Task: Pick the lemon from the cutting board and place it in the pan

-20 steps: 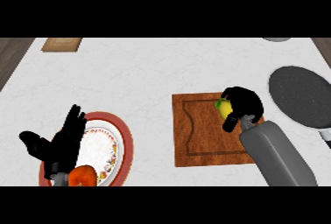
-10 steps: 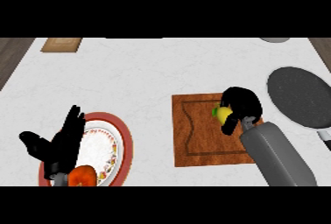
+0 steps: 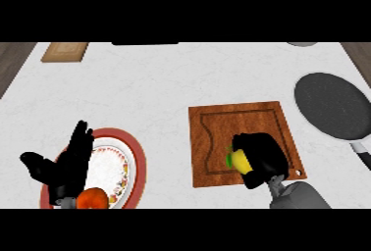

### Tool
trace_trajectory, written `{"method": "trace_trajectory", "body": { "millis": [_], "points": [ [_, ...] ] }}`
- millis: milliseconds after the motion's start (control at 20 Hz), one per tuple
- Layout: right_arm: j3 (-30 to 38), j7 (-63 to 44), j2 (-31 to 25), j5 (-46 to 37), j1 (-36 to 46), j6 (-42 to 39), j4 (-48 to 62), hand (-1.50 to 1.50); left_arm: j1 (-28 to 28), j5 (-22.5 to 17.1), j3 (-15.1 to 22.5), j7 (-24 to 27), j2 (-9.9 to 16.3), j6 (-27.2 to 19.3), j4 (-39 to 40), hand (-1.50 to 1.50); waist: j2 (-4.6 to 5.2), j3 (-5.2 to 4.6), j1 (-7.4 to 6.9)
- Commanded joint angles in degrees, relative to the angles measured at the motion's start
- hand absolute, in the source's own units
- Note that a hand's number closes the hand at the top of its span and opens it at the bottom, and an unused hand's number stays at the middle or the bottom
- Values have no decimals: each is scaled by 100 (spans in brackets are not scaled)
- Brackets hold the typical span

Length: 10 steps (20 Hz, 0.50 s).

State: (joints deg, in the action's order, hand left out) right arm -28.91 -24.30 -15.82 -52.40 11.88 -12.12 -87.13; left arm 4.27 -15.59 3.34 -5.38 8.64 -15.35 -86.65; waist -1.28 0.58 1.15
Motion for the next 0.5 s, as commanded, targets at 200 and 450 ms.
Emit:
{"method": "trace_trajectory", "body": {
  "millis": [200,450],
  "points": [
    [-368,-160,-591,-1024,-960,896,-2134,150,232,-11,101,1,-159,44,229,0,79,-63,55],
    [216,-641,-656,-1276,-1203,1286,-3445,150,178,112,89,-118,-128,-143,174,0,83,-59,97]
  ]
}}
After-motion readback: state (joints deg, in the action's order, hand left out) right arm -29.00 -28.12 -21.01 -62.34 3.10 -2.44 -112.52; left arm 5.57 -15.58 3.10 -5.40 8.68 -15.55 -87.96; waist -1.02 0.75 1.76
